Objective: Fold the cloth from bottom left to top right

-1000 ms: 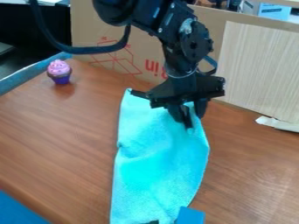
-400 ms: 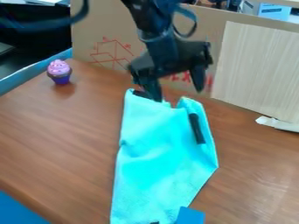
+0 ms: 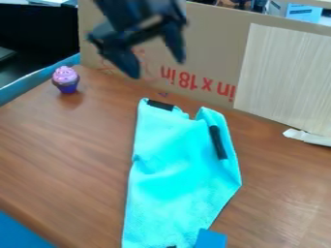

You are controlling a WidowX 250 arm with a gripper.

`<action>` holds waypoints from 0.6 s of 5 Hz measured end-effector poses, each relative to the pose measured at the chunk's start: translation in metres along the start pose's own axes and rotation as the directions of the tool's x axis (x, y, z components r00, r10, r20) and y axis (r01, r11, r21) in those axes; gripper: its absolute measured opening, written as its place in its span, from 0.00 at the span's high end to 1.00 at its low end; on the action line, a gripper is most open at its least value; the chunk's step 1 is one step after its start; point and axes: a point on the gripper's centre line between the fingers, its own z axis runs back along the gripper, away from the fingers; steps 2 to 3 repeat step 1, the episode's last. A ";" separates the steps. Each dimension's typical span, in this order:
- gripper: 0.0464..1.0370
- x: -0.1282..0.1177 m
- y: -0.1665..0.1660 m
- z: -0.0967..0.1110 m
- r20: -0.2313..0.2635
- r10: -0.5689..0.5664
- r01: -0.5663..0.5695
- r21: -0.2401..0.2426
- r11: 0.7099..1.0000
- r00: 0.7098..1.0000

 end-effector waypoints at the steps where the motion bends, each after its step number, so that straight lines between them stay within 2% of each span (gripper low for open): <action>1: 0.04 0.009 0.042 0.046 0.037 -0.024 0.026 -0.028 0.999 0.999; 3: 0.04 0.009 0.042 0.046 0.037 -0.024 0.026 -0.028 0.999 0.999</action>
